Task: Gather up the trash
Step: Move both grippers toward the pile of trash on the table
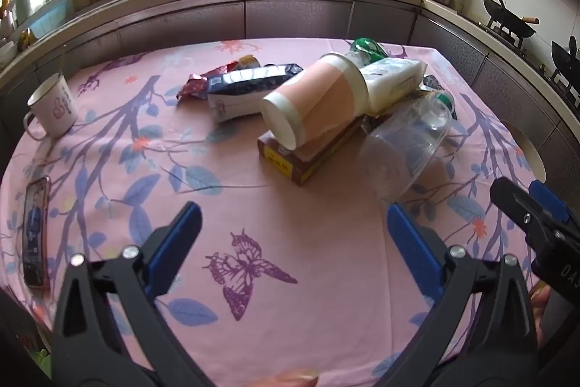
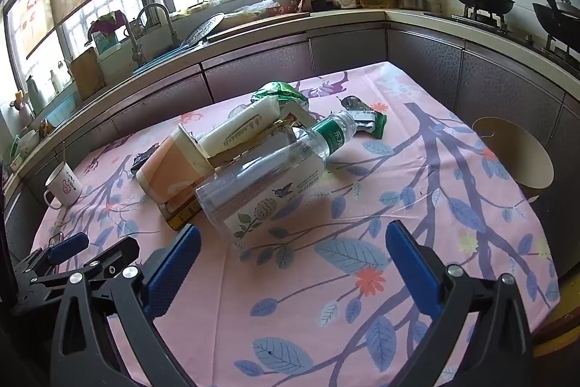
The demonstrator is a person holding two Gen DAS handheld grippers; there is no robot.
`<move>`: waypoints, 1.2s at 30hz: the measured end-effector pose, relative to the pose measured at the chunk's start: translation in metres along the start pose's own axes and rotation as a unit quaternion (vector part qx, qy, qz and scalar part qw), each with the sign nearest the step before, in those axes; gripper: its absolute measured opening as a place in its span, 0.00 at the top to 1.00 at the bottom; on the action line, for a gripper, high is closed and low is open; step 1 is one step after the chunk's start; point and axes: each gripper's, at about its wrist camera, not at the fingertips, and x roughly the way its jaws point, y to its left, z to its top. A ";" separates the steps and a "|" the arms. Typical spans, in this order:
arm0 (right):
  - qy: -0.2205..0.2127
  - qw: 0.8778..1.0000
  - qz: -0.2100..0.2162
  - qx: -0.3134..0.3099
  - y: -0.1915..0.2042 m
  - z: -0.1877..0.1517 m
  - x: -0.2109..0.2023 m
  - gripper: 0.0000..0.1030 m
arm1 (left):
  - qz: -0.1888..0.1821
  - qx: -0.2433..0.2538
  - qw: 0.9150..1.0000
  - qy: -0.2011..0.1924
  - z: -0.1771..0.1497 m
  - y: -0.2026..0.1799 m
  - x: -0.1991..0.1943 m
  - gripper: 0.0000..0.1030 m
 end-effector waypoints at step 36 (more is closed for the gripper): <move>-0.013 0.993 0.081 0.081 -0.033 -0.033 -0.021 0.05 | -0.106 -0.035 0.979 -0.168 -0.029 0.007 -0.082 0.05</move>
